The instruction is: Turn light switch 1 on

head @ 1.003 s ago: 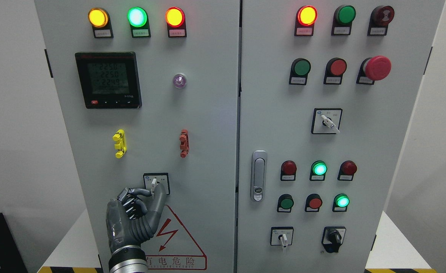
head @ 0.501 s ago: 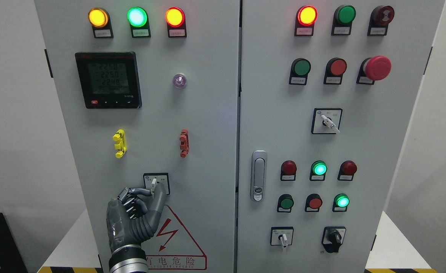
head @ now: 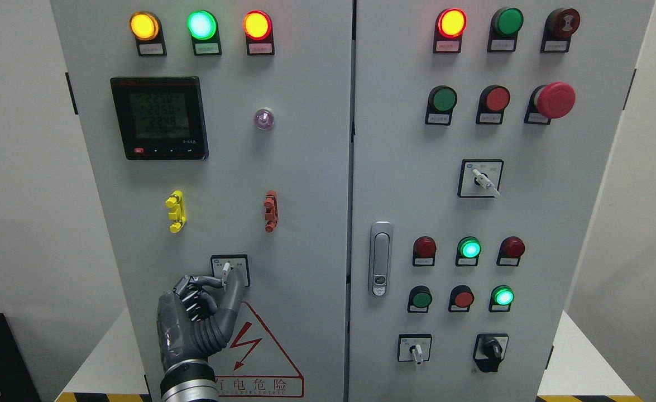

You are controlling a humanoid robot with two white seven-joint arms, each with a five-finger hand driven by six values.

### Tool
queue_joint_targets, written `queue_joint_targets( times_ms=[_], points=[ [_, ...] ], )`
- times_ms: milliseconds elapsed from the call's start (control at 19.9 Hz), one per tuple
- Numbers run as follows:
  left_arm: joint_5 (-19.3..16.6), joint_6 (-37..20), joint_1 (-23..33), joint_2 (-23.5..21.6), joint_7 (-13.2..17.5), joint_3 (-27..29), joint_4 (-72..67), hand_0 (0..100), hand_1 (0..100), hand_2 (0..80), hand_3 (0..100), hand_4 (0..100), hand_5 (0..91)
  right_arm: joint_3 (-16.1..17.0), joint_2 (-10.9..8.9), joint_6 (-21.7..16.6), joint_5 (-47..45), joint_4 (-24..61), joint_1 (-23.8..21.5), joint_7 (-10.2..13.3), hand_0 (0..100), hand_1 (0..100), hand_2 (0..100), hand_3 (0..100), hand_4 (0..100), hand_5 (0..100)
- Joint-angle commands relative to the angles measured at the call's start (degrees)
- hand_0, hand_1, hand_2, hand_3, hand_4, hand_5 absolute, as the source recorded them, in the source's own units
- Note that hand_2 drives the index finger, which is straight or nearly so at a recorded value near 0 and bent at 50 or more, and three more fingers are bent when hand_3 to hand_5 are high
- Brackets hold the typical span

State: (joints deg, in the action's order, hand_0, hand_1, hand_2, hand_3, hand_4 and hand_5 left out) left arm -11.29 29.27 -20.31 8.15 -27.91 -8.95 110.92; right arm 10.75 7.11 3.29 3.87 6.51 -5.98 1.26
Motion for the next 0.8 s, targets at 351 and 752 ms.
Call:
queue_joint_targets(
  times_ms=[351,752],
  points=[
    [0.0,0.0,0.1,-0.1,0.0,-0.1,0.0,43,58,62.0,100,100,87.5,0.0,0.01,0.0,0.0,0.0,0.0,0.0,0,0,0,0,0,0],
    [0.0,0.0,0.2,-0.1,0.0,-0.1,0.0,48,56,62.2,100,100,87.5,0.0,0.01,0.0,0.0,0.0,0.0,0.0,0,0,0,0,0,0]
  ],
)
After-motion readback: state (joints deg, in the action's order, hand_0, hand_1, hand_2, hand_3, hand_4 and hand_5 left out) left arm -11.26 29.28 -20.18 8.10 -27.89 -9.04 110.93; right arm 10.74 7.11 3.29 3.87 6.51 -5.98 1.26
